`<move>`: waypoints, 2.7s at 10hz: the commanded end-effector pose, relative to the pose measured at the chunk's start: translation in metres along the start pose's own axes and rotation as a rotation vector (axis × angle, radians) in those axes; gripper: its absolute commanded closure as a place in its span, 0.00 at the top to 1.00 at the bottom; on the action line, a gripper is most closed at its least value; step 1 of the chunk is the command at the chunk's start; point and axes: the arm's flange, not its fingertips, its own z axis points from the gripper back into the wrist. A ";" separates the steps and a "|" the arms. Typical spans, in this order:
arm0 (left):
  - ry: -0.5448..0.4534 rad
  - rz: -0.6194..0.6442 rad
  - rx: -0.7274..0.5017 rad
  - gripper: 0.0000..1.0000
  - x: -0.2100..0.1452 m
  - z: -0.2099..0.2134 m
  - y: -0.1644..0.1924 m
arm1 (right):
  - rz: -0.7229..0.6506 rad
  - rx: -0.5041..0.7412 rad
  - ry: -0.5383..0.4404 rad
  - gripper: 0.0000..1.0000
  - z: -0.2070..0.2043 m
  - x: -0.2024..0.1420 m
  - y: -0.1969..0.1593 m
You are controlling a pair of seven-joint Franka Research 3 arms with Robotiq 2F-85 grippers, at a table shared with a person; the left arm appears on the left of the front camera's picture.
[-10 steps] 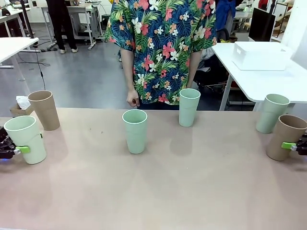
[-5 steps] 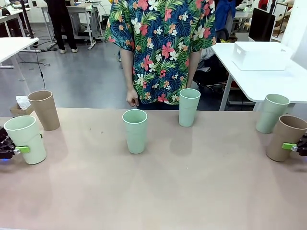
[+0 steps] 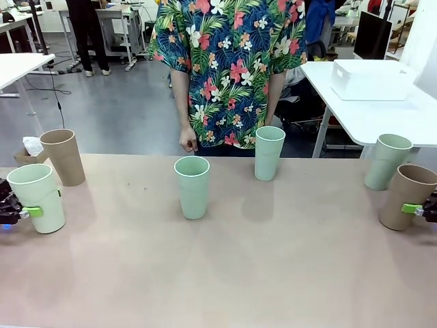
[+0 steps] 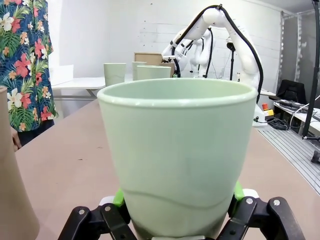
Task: Stack the cups and store them in the basket.
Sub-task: Pick up two Reusable plastic cups , one in each hand.
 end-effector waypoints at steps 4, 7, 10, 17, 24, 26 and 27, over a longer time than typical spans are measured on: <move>-0.012 -0.081 0.041 0.85 0.052 -0.034 -0.021 | 0.052 -0.079 0.006 0.85 -0.026 0.045 0.028; -0.038 -0.102 0.078 0.85 0.094 -0.066 -0.049 | 0.077 -0.129 0.039 0.85 -0.061 0.087 0.074; -0.038 -0.100 0.070 0.85 0.128 -0.104 -0.085 | 0.091 -0.142 0.081 0.85 -0.104 0.115 0.115; -0.046 -0.106 0.071 0.85 0.104 -0.140 -0.122 | 0.055 -0.131 -0.020 0.85 -0.165 0.097 0.168; -0.041 -0.100 0.042 0.85 0.099 -0.163 -0.106 | 0.026 -0.145 -0.090 0.85 -0.148 0.068 0.182; -0.021 -0.096 0.018 0.85 0.102 -0.173 -0.105 | 0.009 -0.160 -0.101 0.85 -0.145 0.067 0.186; -0.012 -0.097 0.009 0.85 0.104 -0.176 -0.105 | 0.003 -0.170 -0.092 0.85 -0.144 0.066 0.188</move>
